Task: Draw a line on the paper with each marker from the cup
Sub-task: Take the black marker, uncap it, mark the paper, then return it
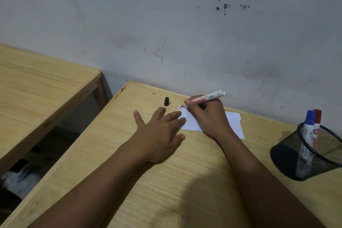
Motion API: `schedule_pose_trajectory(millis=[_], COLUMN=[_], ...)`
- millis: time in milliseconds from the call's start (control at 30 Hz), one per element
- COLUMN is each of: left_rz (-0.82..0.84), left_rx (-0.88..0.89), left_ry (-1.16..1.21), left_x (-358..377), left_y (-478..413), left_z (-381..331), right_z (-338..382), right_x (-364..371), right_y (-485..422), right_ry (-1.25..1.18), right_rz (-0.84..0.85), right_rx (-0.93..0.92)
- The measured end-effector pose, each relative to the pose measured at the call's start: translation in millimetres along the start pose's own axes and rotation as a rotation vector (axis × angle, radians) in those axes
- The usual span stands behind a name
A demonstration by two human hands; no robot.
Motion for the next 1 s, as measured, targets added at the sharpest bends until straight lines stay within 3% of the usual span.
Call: schedule_pose_trajectory(millis=[733, 1000], left_rz=[-0.009, -0.03], left_rx=[-0.004, -0.001], left_ry=[-0.007, 0.022], left_x=[2, 3], left_y=[-1, 0], left_z=[1, 1], right_z=[-3, 7], right_x=[-1, -4], right_y=[-1, 16], right_ry=[0.02, -0.071], right_rz=[0.011, -0.157], right_rx=[-0.006, -0.191])
Point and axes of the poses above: each hand's wrist, its own y-axis away from the middle knuckle, its own x-axis out of the palm, z = x × y, the point moved 1 cm from there along -y, towards the middle knuckle, and after that the axes turned 10 degrees about z, right-handed, at the moved point
